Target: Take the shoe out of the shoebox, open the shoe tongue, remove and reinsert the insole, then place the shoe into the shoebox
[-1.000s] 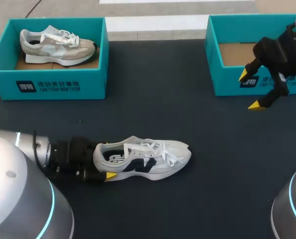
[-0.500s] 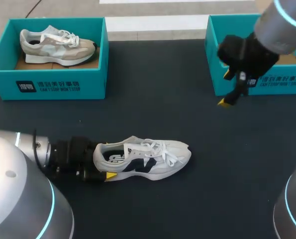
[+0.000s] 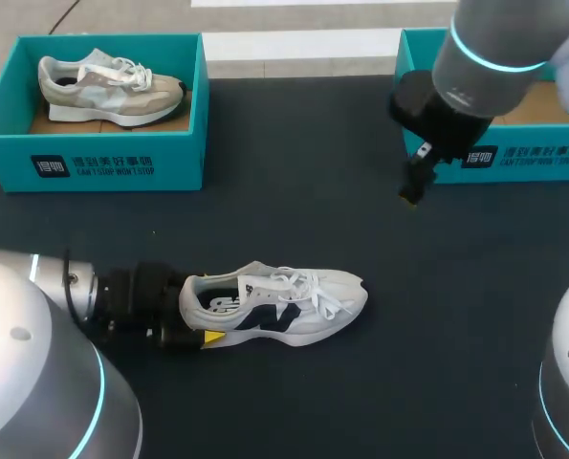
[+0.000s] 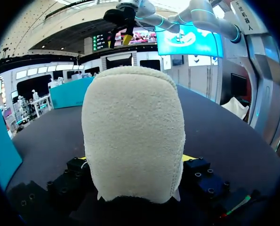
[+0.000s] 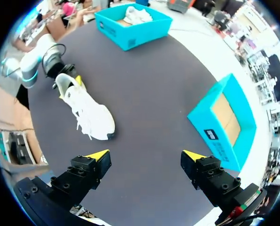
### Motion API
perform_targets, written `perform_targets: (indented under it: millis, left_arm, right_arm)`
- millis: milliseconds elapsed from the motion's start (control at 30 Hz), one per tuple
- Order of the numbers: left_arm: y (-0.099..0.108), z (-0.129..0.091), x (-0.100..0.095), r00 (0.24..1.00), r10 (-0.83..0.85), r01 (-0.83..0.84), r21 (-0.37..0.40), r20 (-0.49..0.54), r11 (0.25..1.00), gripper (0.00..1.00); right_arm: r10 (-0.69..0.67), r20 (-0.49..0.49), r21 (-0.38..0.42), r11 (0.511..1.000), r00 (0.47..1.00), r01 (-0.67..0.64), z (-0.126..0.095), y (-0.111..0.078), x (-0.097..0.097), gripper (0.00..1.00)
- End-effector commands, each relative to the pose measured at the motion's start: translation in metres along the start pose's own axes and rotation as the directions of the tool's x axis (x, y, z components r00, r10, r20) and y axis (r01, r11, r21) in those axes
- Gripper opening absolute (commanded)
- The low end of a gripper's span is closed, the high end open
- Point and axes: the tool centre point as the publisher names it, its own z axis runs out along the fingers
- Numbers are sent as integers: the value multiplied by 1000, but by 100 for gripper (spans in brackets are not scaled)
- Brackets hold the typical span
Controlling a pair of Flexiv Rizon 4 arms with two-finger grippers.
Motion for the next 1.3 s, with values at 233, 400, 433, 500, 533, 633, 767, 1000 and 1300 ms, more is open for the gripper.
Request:
perform_targets:
  millis: [233,400,433,500,533,633,767,1000,1300]
  left_arm:
    - [2,0,3,1000,0,0,-3,0,1000,0]
    - [2,0,3,1000,0,0,-3,0,1000,0]
    - [2,0,3,1000,0,0,-3,0,1000,0]
    - [2,0,3,1000,0,0,-3,0,1000,0]
    - [2,0,3,1000,0,0,-3,0,1000,0]
    - [2,0,3,1000,0,0,-3,0,1000,0]
    - [2,0,3,1000,0,0,-3,0,1000,0]
    - [2,0,3,1000,0,0,-3,0,1000,0]
    - [2,0,3,1000,0,0,-3,0,1000,0]
  right_arm:
    - [307,127,47,948,943,-315,32,25,30,100]
    - [436,190,15,895,880,-447,34,57,59,100]
    - [438,191,-1,895,879,-446,33,63,63,100]
    - [453,192,-5,888,871,-461,32,77,74,100]
    - [452,187,-25,890,872,-455,33,83,78,100]
    - [454,217,-7,886,864,-464,41,98,96,100]
    - [513,197,-31,855,835,-518,61,106,127,100]
    - [568,204,-25,817,797,-576,62,108,169,100]
    - [617,169,-3,780,769,-625,66,110,219,100]
